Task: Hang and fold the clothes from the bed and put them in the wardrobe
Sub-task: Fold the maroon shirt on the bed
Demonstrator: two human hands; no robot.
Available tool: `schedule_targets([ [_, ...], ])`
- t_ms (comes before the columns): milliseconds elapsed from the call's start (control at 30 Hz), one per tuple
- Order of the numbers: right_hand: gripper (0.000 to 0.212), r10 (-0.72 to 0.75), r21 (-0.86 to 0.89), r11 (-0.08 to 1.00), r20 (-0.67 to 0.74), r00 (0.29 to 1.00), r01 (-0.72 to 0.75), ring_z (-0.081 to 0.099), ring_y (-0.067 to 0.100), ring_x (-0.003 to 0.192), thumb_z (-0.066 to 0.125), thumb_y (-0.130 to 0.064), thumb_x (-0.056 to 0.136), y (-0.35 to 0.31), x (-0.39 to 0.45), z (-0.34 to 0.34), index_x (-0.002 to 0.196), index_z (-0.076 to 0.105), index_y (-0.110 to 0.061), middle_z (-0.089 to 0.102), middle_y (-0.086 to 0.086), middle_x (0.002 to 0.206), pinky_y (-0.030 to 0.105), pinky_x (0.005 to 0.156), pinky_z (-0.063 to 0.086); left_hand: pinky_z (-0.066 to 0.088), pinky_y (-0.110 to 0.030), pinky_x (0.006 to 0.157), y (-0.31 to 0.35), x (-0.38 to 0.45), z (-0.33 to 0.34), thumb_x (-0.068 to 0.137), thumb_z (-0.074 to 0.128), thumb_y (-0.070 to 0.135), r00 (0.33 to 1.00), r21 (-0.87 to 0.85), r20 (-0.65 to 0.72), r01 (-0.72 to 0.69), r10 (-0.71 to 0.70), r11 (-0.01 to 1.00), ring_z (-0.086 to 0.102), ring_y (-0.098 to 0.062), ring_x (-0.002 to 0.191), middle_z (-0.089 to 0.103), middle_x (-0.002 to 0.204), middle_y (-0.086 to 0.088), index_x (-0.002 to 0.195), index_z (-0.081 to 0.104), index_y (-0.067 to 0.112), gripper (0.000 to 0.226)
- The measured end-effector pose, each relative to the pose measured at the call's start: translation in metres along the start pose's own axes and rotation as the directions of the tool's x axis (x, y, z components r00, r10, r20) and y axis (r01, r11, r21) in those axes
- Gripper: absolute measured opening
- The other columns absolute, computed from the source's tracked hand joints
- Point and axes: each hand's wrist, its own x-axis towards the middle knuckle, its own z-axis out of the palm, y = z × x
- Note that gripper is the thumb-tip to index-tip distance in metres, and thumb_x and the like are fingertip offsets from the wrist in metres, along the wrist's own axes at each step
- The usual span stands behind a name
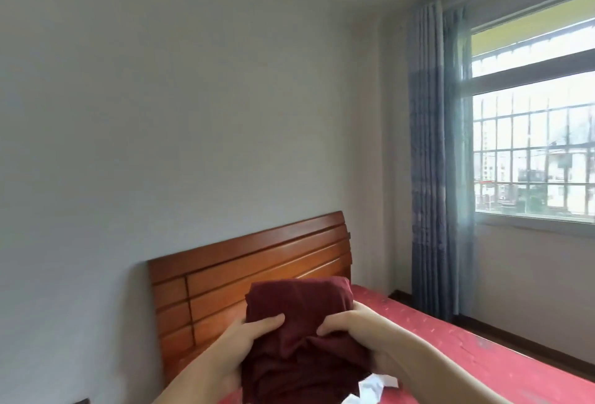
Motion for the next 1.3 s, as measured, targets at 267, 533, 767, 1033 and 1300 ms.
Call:
schedule_targets([
  [267, 0.035, 0.053, -0.097, 0.995, 0.232, 0.971, -0.031, 0.072, 0.026, 0.096, 0.087, -0.015, 0.069, 0.008, 0.097, 0.15, 0.1, 0.072, -0.008, 0.076, 0.011, 0.097, 0.04, 0.089, 0.057, 0.06, -0.033, 0.063, 0.021, -0.016, -0.167, 0.082, 0.071, 0.011, 0.949, -0.033, -0.303, -0.097, 0.083, 0.995, 0.072, -0.034, 0.088, 0.073, 0.101, -0.022, 0.112, 0.066, 0.0, 0.033],
  [533, 0.02, 0.111, -0.028, 0.994, 0.269, 0.957, -0.108, 0.072, 0.028, 0.072, 0.07, -0.009, 0.086, 0.021, 0.194, 0.241, 0.105, 0.069, -0.001, 0.074, 0.019, 0.091, 0.036, 0.068, 0.06, 0.055, -0.034, 0.077, 0.02, 0.003, -0.269, 0.086, 0.071, 0.024, 0.864, -0.002, -0.492, -0.125, 0.108, 0.992, 0.073, -0.026, 0.09, 0.076, 0.099, -0.011, 0.114, 0.065, 0.013, 0.031],
  [767, 0.031, 0.169, -0.133, 0.983, 0.382, 0.909, -0.127, 0.069, 0.03, 0.07, 0.061, -0.038, 0.088, 0.024, 0.296, 0.321, 0.099, 0.068, -0.01, 0.074, 0.015, 0.08, 0.035, 0.065, 0.055, 0.055, -0.037, 0.079, 0.041, 0.019, -0.343, 0.093, 0.056, 0.006, 0.751, -0.014, -0.656, -0.112, 0.075, 0.994, 0.07, -0.033, 0.098, 0.074, 0.105, -0.014, 0.121, 0.064, 0.013, 0.03],
  [1033, 0.05, -0.022, -0.056, 0.994, 0.757, 0.652, 0.099, 0.073, 0.024, 0.091, 0.087, -0.028, 0.068, 0.018, 0.331, 0.451, 0.112, 0.067, -0.014, 0.076, 0.006, 0.099, 0.041, 0.084, 0.058, 0.055, -0.035, 0.075, 0.062, -0.025, -0.429, 0.084, 0.056, 0.016, 0.404, -0.087, -0.915, -0.139, -0.024, 0.986, 0.069, -0.031, 0.086, 0.074, 0.095, -0.014, 0.098, 0.071, 0.008, 0.022],
  [1300, 0.058, 0.033, -0.093, 0.984, 0.934, 0.357, 0.153, 0.073, 0.026, 0.093, 0.085, -0.008, 0.06, 0.023, 0.317, 0.604, 0.114, 0.065, -0.014, 0.075, 0.01, 0.103, 0.038, 0.08, 0.058, 0.052, -0.044, 0.097, 0.054, -0.115, -0.533, 0.07, 0.08, 0.03, 0.434, 0.009, -0.901, -0.03, 0.021, 1.0, 0.069, -0.028, 0.104, 0.073, 0.11, -0.01, 0.113, 0.07, 0.02, 0.045],
])
